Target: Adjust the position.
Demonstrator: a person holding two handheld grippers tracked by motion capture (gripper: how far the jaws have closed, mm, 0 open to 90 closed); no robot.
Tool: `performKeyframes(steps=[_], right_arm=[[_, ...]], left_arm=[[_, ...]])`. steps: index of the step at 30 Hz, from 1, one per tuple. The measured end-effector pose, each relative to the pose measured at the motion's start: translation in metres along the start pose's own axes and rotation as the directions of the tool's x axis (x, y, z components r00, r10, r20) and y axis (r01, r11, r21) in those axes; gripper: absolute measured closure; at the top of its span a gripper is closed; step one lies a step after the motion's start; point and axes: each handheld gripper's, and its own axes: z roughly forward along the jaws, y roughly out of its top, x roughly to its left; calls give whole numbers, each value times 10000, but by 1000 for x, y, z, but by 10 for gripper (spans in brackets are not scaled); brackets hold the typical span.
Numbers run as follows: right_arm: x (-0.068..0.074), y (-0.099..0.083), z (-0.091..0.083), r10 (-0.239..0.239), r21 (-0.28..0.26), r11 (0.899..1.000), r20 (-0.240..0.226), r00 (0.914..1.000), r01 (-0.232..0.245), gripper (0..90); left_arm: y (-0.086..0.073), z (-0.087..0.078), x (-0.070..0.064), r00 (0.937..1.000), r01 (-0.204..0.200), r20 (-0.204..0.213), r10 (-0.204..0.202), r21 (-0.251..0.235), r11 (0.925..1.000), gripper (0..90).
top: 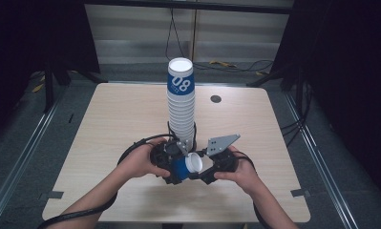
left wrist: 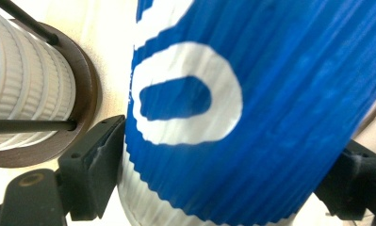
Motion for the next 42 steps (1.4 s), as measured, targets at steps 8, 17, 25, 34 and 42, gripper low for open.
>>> performKeyframes(steps=[8, 17, 25, 34, 42], right_arm=[[-1, -1, -3, 105, -162, 9998, 0, 9999, -105, 275], [0, -1, -2, 53, -207, 9998, -127, 9999, -56, 275], [-1, -3, -5, 138, -324, 9994, -18, 9999, -139, 276], [-5, -7, -11, 345, -523, 9981, 137, 9993, -338, 276], [-6, -8, -13, 362, -544, 9979, 231, 9991, -349, 275]], left_arm=[[-4, -3, 2, 9998, 119, 142, -114, -332, 9994, 144], [-9, -4, 3, 9987, 245, 456, -227, -393, 9989, 145], [-15, -4, 5, 9961, 745, 530, -708, -714, 9947, 148], [-26, -1, 6, 9972, 632, 400, -630, -38, 9980, 163], [-34, -3, 7, 9957, 818, 486, -791, -562, 9951, 163]])
